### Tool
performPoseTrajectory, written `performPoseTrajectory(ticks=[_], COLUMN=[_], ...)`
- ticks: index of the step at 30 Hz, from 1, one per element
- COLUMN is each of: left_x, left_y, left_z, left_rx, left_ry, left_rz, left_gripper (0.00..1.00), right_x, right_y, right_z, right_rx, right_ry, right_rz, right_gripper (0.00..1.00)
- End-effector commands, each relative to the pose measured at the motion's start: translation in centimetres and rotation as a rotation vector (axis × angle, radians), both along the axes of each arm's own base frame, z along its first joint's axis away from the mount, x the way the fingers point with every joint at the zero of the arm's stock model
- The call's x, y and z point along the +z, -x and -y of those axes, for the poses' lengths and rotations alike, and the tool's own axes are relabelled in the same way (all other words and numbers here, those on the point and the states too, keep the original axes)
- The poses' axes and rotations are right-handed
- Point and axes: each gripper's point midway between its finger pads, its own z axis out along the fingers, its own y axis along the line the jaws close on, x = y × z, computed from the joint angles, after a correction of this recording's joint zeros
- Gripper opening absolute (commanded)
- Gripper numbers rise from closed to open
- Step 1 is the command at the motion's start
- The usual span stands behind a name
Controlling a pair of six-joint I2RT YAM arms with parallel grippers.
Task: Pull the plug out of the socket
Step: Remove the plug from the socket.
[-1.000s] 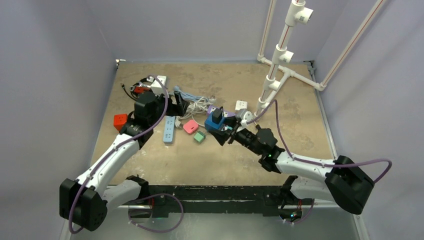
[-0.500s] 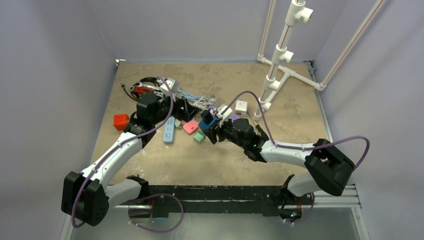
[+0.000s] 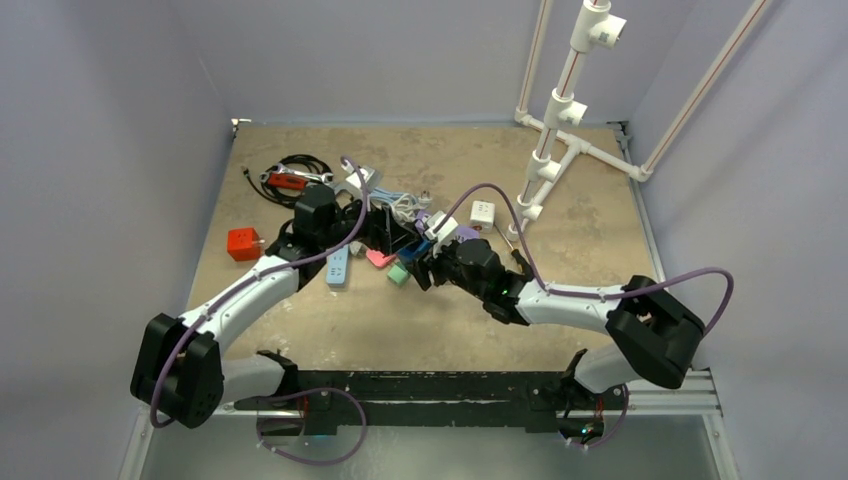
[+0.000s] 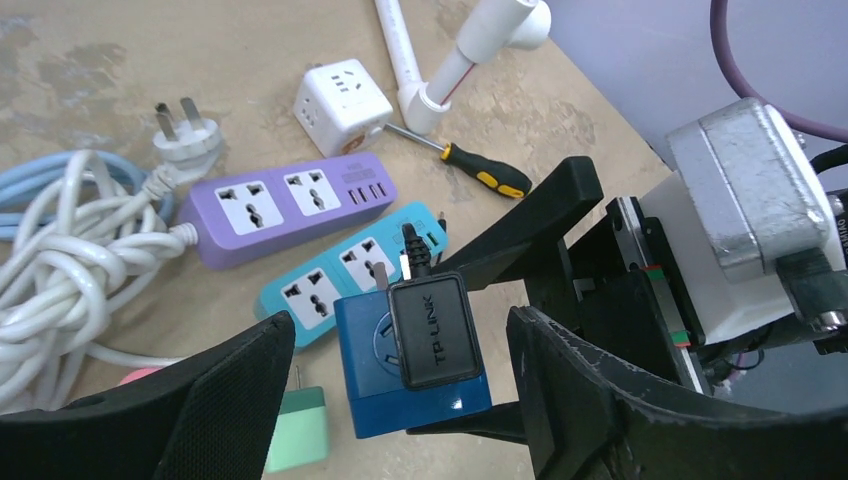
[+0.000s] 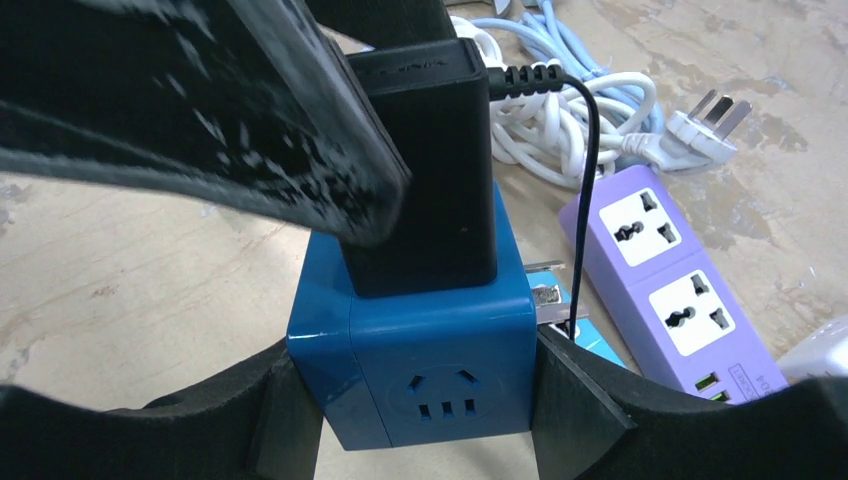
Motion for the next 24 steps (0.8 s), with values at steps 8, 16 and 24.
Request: performPoseTrajectory(ticks=[8,16,24], left_x=[0.4,-0.4,0.1], left_y=[0.6,0.6,-1.4], left_z=[2.1,2.7,0.4], left_rx=[-0.101,-0.107,-0.011], left_ry=[0.055,0.052,0.097], left_rz=[-0.036,-0.083,-0.135], left_gripper=[0.42,0.0,0.0], right_x=[3.6,4.0,7.1], right_y=[-1.4,-1.3,1.0], right_z=[-1.7,-1.6,-1.3], right_rx=[-0.054,-0.058,0.037], right_ry=[-0.036,-0.053,-0.17], right_rz=[0.104,0.094,0.136], right_gripper=[0.0,0.24,0.76])
